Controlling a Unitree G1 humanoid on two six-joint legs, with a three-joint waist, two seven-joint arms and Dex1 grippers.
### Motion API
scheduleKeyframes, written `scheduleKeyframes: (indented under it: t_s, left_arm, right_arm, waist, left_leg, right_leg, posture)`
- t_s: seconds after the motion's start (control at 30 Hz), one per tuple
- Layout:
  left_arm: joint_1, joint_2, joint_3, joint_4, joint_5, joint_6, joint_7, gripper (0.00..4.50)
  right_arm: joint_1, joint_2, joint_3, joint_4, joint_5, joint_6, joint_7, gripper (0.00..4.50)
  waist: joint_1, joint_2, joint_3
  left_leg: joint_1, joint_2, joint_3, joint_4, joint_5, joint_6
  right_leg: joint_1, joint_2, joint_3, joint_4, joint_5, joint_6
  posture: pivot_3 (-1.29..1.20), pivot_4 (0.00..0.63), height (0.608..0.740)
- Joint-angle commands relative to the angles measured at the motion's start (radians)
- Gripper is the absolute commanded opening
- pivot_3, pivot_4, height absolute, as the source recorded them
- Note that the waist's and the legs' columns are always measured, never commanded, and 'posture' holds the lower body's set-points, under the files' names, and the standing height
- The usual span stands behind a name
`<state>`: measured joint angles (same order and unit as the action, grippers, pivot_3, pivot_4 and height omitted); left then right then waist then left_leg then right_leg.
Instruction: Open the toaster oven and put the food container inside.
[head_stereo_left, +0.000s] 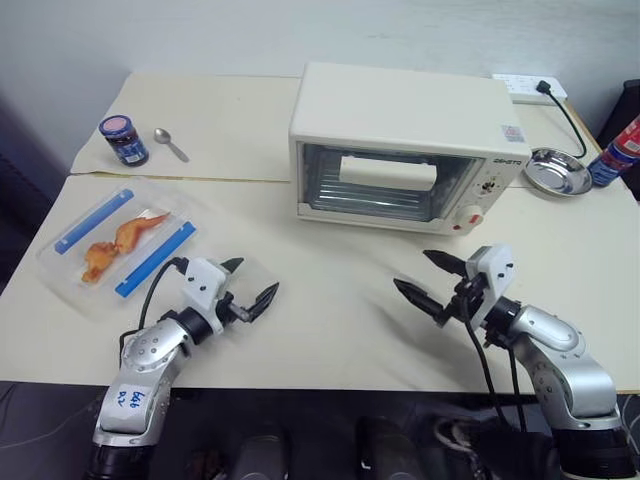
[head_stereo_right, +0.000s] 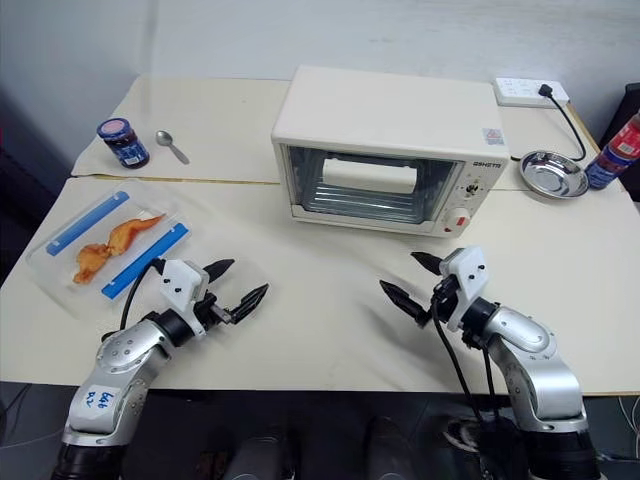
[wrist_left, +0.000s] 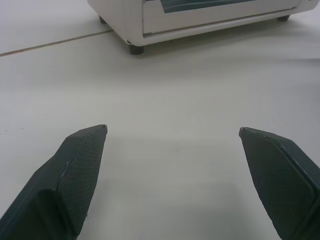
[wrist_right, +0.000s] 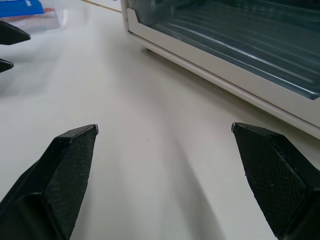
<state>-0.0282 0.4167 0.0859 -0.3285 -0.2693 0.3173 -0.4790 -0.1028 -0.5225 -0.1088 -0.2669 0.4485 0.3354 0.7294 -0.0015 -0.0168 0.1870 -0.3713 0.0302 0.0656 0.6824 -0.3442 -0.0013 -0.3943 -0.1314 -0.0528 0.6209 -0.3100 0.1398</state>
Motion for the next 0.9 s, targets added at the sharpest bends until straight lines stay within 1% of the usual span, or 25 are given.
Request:
scheduleKeyframes:
  t_s: [0.03, 0.23, 0.4, 0.5, 0.63, 0.77, 0.9]
  left_arm:
    - [0.006, 0.006, 0.017, -0.050, -0.020, -0.006, -0.009, 4.50]
    - [0.004, 0.001, 0.031, -0.056, -0.057, 0.028, -0.015, 4.50]
    - [-0.006, 0.010, 0.023, -0.059, -0.056, 0.026, -0.026, 4.50]
    - [-0.051, 0.022, 0.040, -0.100, -0.134, 0.100, -0.052, 4.50]
    - [-0.125, 0.080, 0.055, -0.170, -0.253, 0.212, -0.106, 4.50]
    - [-0.209, 0.159, 0.077, -0.209, -0.352, 0.291, -0.166, 4.50]
    - [-0.283, 0.223, 0.099, -0.210, -0.404, 0.320, -0.207, 4.50]
  right_arm:
    - [-0.016, 0.000, 0.008, -0.036, 0.011, 0.000, 0.007, 4.47]
    - [-0.029, 0.002, 0.021, -0.024, 0.024, 0.020, 0.011, 4.47]
    - [-0.042, -0.002, 0.020, -0.027, 0.038, 0.049, 0.022, 4.47]
    - [-0.097, -0.006, -0.005, -0.030, 0.092, 0.099, 0.030, 4.47]
    - [-0.199, -0.009, -0.053, 0.002, 0.167, 0.163, 0.022, 4.47]
    - [-0.310, -0.015, -0.084, 0.064, 0.201, 0.192, 0.022, 4.47]
    - [-0.395, -0.016, -0.100, 0.130, 0.206, 0.199, 0.022, 4.47]
  waist:
    - [0.000, 0.000, 0.000]
    - [0.000, 0.000, 0.000]
    - [0.000, 0.000, 0.000]
    - [0.000, 0.000, 0.000]
    - [-0.001, 0.000, 0.000]
    - [-0.001, 0.000, 0.000]
    - [-0.002, 0.000, 0.000]
  left_leg:
    - [0.000, 0.000, 0.000, 0.000, 0.000, 0.000]
    - [0.000, 0.000, 0.000, 0.000, 0.000, 0.000]
    - [0.000, 0.000, 0.000, 0.000, 0.000, 0.000]
    - [0.000, 0.000, 0.000, 0.000, 0.000, 0.000]
    - [0.000, 0.000, -0.001, 0.000, 0.001, 0.000]
    - [-0.001, 0.000, -0.001, 0.000, 0.000, 0.000]
    - [-0.001, -0.001, 0.000, 0.000, 0.000, 0.000]
  right_leg:
    - [0.000, 0.000, 0.000, 0.000, 0.000, 0.000]
    - [0.000, 0.000, 0.000, 0.000, 0.000, 0.000]
    - [0.000, 0.000, 0.000, 0.000, 0.000, 0.000]
    - [0.000, 0.000, 0.000, 0.000, 0.000, 0.000]
    - [0.000, 0.000, 0.000, 0.001, 0.000, 0.000]
    - [0.000, 0.000, 0.000, 0.001, 0.000, 0.000]
    - [0.000, 0.000, 0.000, 0.001, 0.000, 0.000]
  posture:
    - [0.00, 0.150, 0.740]
    - [0.00, 0.150, 0.740]
    - [0.00, 0.150, 0.740]
    - [0.00, 0.150, 0.740]
    - [0.00, 0.150, 0.740]
    - [0.00, 0.150, 0.740]
    - [0.00, 0.150, 0.740]
